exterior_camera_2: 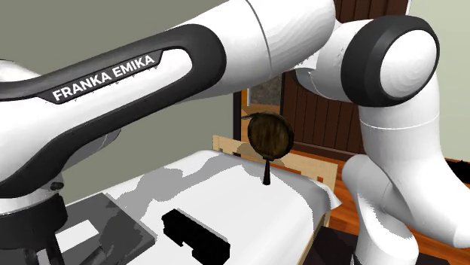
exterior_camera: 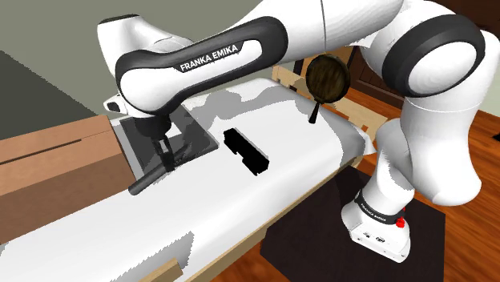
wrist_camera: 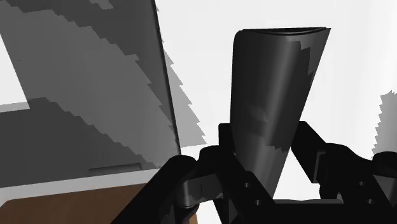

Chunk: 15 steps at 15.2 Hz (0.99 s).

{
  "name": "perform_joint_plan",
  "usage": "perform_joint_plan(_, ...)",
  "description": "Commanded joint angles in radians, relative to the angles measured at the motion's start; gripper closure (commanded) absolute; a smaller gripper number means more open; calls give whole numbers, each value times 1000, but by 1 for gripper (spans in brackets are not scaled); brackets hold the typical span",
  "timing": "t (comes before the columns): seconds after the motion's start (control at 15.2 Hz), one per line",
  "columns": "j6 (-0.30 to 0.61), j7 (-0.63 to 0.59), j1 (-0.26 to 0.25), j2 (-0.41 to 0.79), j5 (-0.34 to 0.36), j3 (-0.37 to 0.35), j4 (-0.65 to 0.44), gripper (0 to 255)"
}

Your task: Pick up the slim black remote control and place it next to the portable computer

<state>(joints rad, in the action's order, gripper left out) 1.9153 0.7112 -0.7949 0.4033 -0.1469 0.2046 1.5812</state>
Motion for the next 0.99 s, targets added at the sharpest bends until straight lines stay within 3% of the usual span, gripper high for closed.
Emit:
perform_joint_plan(0.0, -26, -37, -17, 48, -4, -13, -77, 255)
perform_joint_plan(0.26, -94, -115, -55, 174, -12, -39, -277, 255)
perform_joint_plan(0.92, 20, -103, -57, 206, -21, -43, -193, 255)
